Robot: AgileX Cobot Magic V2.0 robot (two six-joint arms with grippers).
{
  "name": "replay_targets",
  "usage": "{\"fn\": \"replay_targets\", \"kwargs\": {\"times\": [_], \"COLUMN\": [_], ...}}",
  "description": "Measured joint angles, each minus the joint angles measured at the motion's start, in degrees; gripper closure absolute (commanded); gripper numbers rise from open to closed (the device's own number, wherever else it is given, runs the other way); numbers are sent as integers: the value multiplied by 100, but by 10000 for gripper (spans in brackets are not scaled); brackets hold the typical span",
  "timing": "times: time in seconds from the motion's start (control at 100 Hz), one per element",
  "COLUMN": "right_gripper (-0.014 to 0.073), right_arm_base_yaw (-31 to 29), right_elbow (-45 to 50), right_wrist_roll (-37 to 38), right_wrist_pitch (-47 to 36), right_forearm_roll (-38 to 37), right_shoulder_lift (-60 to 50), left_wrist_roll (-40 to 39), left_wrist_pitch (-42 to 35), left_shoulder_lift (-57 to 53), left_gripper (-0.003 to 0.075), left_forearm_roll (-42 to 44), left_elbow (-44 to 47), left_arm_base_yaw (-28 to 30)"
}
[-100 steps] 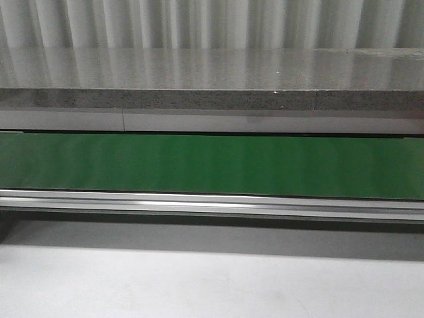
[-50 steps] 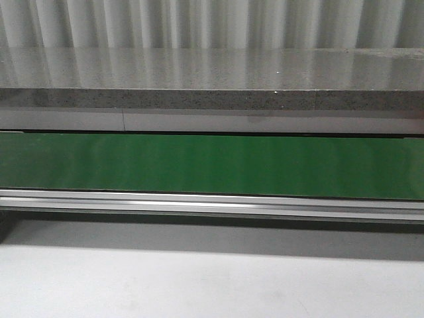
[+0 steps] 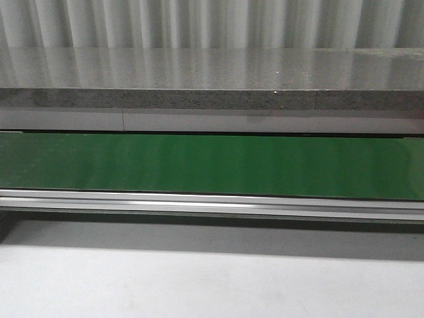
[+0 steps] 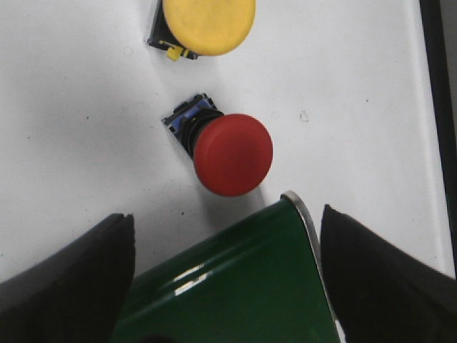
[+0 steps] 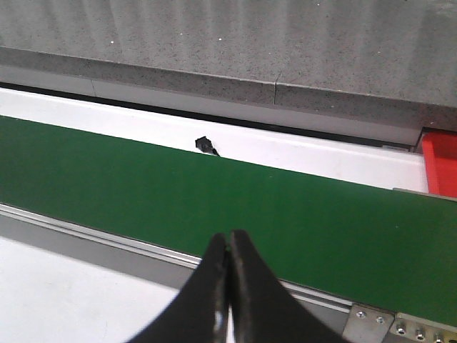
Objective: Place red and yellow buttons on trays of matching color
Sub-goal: 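Grasp the last red push-button on the table with the left gripper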
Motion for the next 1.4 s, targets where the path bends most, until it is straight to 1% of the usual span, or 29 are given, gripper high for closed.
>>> {"fn": "replay_targets", "kwargs": {"times": [0.21,0.38,0.47,0.52,0.53,0.56,0.58,0.59,0.6,0.66,0.7,0.79,0.86,0.9,1.06,1.22,1.4], "right_gripper": [660,660,660,660,660,660,660,660,660,660,660,660,660,660,660,660,660], "right_arm_base_yaw": [0,0,0,0,0,0,0,0,0,0,0,0,0,0,0,0,0], "right_elbow": [0,0,0,0,0,0,0,0,0,0,0,0,0,0,0,0,0], "right_wrist_roll": [0,0,0,0,0,0,0,0,0,0,0,0,0,0,0,0,0], "right_wrist_pitch": [0,0,0,0,0,0,0,0,0,0,0,0,0,0,0,0,0], "right_forearm_roll": [0,0,0,0,0,0,0,0,0,0,0,0,0,0,0,0,0], "right_shoulder_lift": [0,0,0,0,0,0,0,0,0,0,0,0,0,0,0,0,0], "left_wrist_roll": [-9,-23,-23,-23,-23,-23,-23,-23,-23,-23,-23,-23,-13,19,537,1502,2468], "left_wrist_pitch": [-171,-401,-428,-436,-436,-436,-449,-449,-449,-470,-469,-484,-495,-495,-443,-265,233], "left_shoulder_lift": [527,815,983,1052,1077,1099,1109,1109,1109,1109,1109,1109,1109,1109,967,455,-72], "left_gripper": [197,197,220,250,267,288,318,318,344,407,468,563,603,609,609,609,609], "left_forearm_roll": [-25,-102,-126,-126,-126,-126,-126,-126,-126,-126,-126,-114,-114,-114,-114,4,361], "left_elbow": [-289,-325,-333,-333,-333,-333,-333,-333,-333,-333,-337,-346,-346,-346,-346,-346,-346], "left_arm_base_yaw": [0,0,0,0,0,0,0,0,0,0,0,0,0,0,0,0,0]}}
